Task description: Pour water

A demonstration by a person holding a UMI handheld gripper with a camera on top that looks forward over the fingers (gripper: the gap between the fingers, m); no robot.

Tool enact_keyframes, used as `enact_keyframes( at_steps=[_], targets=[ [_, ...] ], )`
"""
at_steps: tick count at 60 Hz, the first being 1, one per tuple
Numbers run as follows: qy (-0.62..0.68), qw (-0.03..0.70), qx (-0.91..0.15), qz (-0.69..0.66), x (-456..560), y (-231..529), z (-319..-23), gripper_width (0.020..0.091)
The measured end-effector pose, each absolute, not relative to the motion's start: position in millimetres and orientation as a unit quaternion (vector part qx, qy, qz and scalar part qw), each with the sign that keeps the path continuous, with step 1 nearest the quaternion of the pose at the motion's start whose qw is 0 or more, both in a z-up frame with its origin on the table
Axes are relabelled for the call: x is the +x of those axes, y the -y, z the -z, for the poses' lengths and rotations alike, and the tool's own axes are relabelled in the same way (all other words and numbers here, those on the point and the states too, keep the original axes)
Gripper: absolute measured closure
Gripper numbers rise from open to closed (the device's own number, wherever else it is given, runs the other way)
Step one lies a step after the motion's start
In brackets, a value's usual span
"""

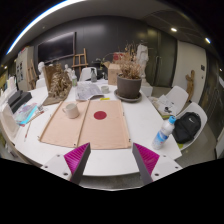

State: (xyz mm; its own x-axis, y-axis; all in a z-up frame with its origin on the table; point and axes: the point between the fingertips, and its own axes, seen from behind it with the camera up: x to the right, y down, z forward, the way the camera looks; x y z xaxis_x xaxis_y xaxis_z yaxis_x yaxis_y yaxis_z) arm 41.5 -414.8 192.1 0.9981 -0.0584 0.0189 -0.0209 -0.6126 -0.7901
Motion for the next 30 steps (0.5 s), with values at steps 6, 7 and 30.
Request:
enact_keyframes(
  at_steps=[6, 7, 30],
  targets=[
    [-0.030, 0.438, -0.898, 0.020, 107.2, 415.4, -170.7, 0.0246],
    [-0.032, 0.439, -0.898, 0.021, 117.7, 415.1, -167.3, 0.0245],
    [-0.050, 0.473, -0.879, 0.022, 289.1, 360.3, -81.4, 0.0248]
  ],
)
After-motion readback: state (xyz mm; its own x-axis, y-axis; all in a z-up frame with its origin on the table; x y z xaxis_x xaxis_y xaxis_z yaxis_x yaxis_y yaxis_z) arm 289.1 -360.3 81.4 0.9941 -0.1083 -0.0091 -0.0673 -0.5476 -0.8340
